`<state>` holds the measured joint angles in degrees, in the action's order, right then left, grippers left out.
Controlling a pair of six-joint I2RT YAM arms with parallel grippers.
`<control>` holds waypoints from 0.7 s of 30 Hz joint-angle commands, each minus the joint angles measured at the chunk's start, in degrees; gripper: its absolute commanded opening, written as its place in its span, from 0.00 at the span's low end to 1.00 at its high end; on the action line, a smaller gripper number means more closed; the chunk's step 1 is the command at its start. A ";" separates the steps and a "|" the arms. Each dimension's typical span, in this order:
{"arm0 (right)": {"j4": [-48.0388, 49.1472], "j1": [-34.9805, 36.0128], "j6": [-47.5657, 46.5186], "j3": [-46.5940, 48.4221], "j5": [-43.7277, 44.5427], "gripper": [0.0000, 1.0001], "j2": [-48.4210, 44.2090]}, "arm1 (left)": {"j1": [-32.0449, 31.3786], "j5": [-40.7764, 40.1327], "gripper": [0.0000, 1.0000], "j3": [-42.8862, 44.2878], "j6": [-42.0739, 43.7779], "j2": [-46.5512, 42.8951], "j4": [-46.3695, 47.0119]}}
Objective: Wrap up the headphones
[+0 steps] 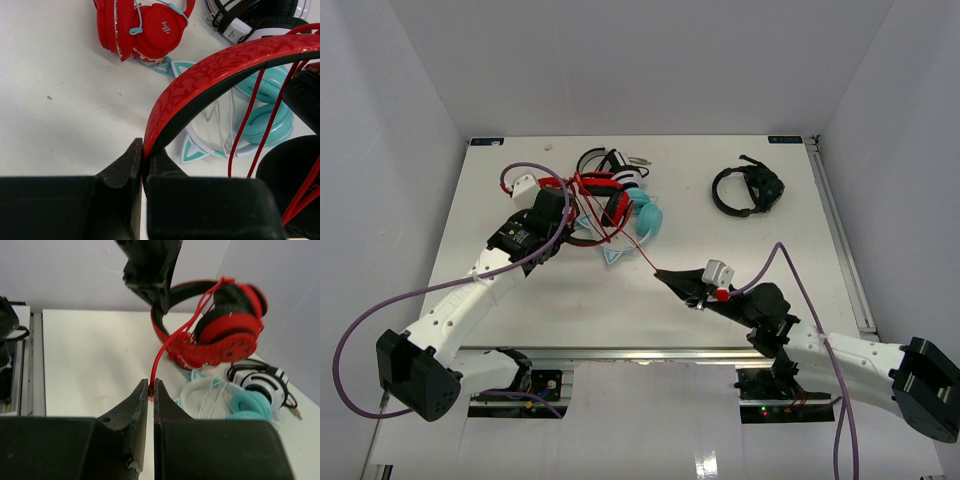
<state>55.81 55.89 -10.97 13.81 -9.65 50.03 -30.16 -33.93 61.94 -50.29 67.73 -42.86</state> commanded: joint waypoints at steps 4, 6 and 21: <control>19.57 0.53 2.71 -6.06 6.41 0.08 11.29 | 0.98 7.81 0.00 3.05 -4.99 -3.83 4.09; 23.24 0.53 3.19 -6.48 7.85 0.08 15.21 | 1.03 10.43 0.00 2.62 -5.70 -5.10 4.96; 46.39 -1.89 8.48 0.10 12.41 0.08 42.67 | 1.06 29.37 0.00 -3.44 -6.60 -14.04 10.76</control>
<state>78.65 55.39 -4.82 12.79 -1.49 87.64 -29.47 -12.47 60.18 -54.05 58.30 -41.03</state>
